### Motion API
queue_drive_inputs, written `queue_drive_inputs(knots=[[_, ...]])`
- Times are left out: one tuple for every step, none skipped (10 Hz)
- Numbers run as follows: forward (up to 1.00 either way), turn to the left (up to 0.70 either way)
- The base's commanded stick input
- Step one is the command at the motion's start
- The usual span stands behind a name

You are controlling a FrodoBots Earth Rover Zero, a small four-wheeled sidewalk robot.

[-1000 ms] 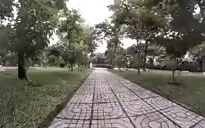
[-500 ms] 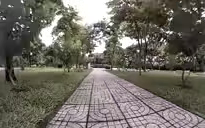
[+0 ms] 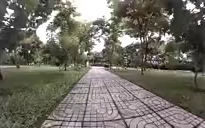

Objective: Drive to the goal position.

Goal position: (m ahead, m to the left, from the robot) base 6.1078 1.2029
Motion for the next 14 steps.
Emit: queue_drive_inputs(knots=[[1.0,0.07],[0.7,0.0],[0.3,0.0],[0.0,0.0],[0.0,0.0],[0.0,0.0],[0.0,0.0],[0.0,0.0],[0.0,0.0],[0.0,0.0],[0.0,0.0],[0.0,0.0],[0.17,0.0],[1.0,0.0]])
